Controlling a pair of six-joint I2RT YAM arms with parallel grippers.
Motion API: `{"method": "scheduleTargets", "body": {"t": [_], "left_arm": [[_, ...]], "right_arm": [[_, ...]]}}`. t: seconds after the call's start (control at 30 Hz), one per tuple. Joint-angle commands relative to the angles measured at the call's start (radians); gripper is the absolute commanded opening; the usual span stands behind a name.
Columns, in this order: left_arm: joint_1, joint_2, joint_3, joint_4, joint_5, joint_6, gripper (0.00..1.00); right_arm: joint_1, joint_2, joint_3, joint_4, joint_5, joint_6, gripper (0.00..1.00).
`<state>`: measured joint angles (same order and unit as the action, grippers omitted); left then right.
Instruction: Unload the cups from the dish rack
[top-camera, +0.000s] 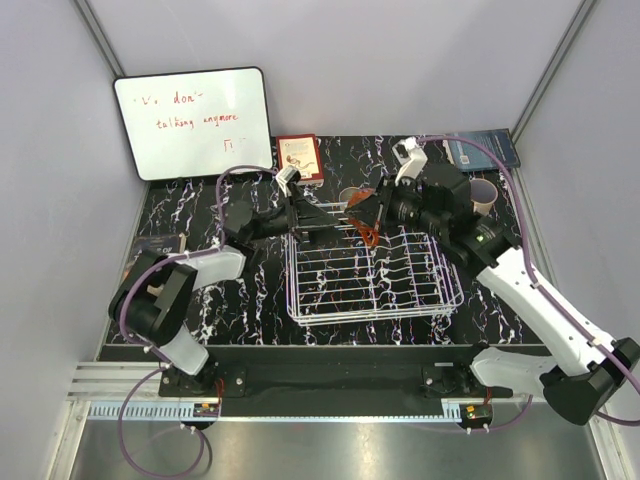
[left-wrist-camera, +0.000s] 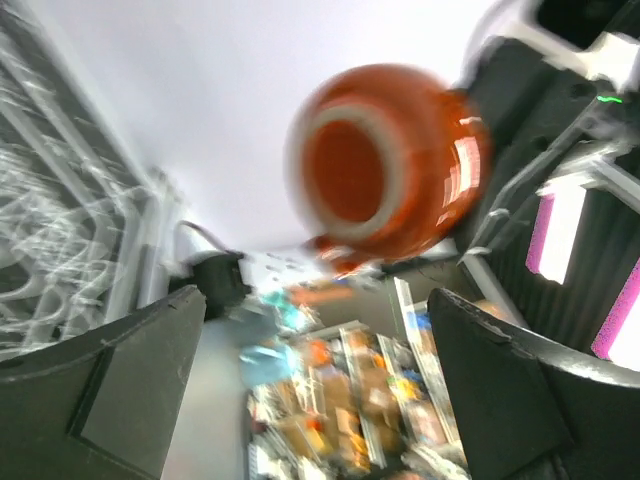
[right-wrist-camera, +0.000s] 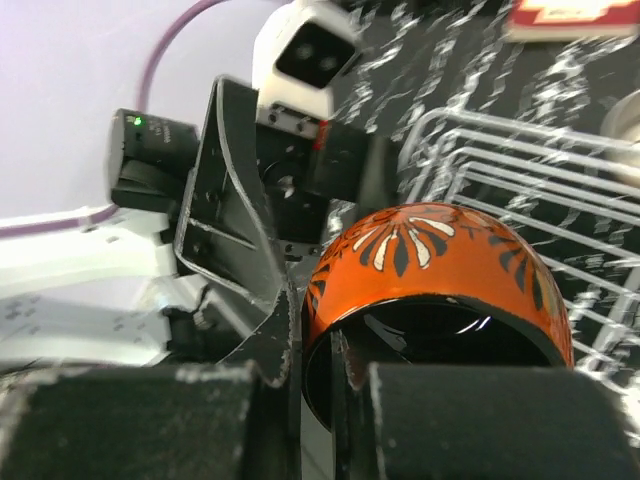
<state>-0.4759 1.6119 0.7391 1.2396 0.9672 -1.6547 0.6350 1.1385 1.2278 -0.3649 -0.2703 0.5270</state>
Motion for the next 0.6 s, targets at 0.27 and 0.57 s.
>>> {"method": "scheduleTargets", "body": {"t": [0.27,0.57], "left_arm": [[-0.154,-0.175,0.365,-1.575,-0.702,1.199,0.99],[-0.234,-0.024,0.405,-1.779,-1.085,1.219,0.99]], "right_arm": [[0.003,0.226,0.357,-0.141,0.264,-0.142,0.00],[-0.029,0.418,0.524,-0.184,0.362,-0.119,0.00]]}}
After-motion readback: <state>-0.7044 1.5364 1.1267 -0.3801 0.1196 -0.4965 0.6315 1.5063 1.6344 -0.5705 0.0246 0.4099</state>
